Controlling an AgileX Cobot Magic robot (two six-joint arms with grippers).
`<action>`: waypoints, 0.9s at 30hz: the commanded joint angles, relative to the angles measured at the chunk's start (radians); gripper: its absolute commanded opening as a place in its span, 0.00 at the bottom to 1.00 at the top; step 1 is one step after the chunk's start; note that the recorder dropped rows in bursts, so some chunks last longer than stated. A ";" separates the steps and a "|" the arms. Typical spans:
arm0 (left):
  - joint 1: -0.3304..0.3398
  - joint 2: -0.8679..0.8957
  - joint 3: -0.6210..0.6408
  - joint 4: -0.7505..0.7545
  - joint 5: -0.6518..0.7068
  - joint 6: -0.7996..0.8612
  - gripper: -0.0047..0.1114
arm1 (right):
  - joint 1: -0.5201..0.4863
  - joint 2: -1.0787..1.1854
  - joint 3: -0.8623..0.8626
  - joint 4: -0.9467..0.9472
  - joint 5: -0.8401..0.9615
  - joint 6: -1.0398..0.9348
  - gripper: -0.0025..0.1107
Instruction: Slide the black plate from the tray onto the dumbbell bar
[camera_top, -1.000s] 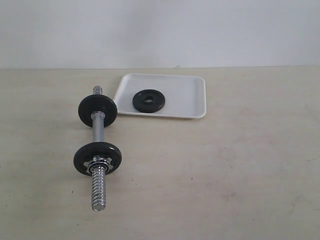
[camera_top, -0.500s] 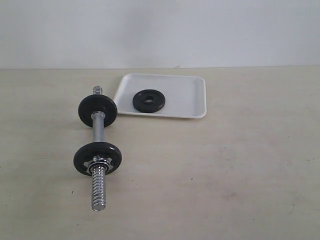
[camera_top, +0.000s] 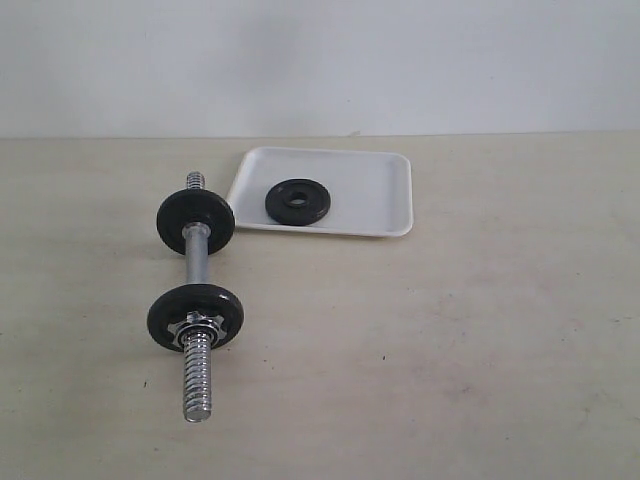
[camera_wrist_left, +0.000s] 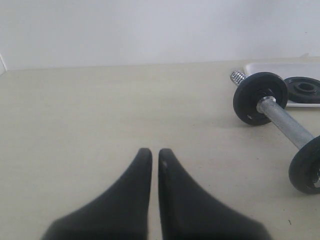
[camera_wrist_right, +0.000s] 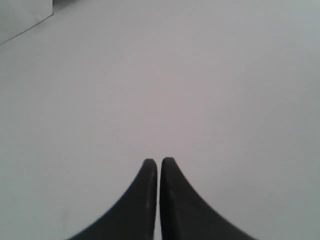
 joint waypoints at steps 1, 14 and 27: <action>0.002 -0.004 0.003 0.001 -0.002 0.006 0.08 | -0.007 -0.002 -0.015 -0.085 0.056 -0.062 0.02; 0.002 -0.004 0.003 0.001 -0.002 0.006 0.08 | 0.009 -0.002 -0.015 -0.119 0.139 -0.005 0.02; 0.003 -0.004 0.003 -0.158 -0.358 -0.064 0.08 | 0.044 -0.002 -0.015 -0.119 0.213 -0.005 0.02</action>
